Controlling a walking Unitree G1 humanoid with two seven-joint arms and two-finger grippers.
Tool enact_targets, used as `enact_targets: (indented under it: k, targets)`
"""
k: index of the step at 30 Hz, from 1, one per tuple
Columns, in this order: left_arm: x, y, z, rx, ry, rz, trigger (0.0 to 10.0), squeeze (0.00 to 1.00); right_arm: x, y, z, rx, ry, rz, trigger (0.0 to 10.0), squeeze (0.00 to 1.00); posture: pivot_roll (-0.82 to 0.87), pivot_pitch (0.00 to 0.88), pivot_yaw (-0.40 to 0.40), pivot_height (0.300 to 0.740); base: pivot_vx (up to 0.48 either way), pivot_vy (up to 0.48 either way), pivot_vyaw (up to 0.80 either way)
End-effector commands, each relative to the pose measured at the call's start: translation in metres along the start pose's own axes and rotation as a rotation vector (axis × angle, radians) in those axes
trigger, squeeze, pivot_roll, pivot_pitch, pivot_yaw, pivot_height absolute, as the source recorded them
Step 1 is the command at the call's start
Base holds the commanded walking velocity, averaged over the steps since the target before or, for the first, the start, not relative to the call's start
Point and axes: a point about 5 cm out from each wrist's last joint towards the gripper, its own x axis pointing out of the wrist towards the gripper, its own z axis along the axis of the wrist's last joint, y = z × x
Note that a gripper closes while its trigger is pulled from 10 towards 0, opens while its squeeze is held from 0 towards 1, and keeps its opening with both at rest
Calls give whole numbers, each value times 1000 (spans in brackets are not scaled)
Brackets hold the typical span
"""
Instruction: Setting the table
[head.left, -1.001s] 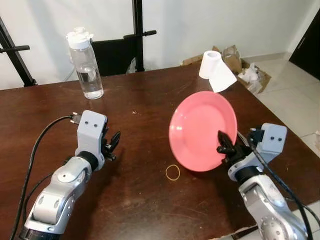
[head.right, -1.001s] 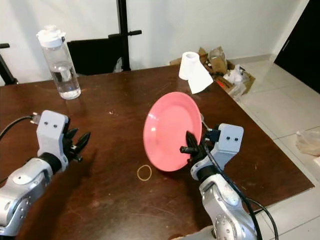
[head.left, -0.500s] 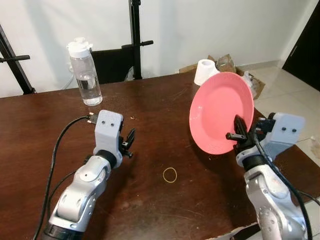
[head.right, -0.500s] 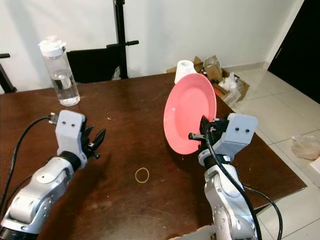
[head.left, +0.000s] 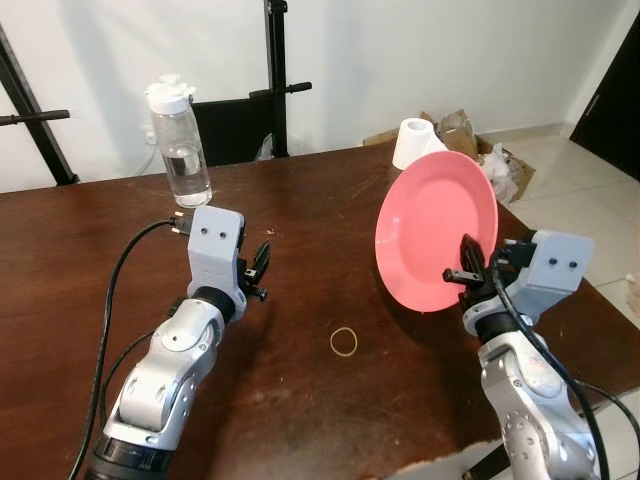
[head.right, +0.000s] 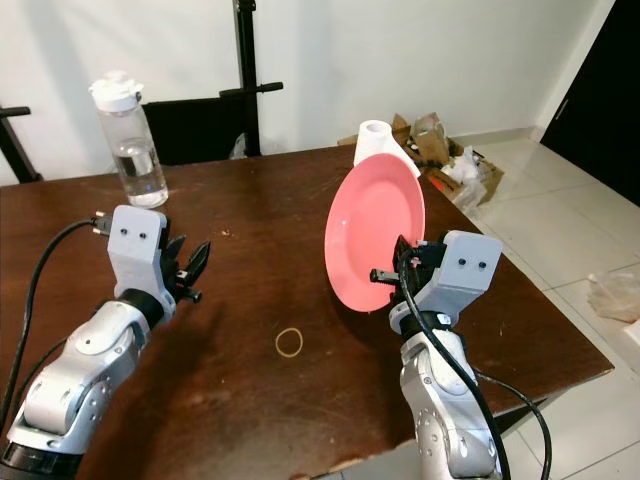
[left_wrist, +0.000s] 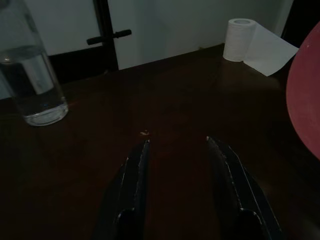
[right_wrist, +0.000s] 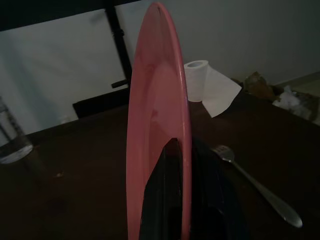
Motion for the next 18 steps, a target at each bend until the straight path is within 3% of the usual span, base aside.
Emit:
enact_targets:
  k: [1,18]
  targets:
    - [0,1,-6,3,21,5,10000,0,-1,-2,-3,-2,2,-6,10000,0,25,86,72,740,-390,0,0]
    - [1,1,-6,1,22,9,10000,0,-2,-2,-5,-6,8,-2,10000,0,26,86,74,740,-387,0,0]
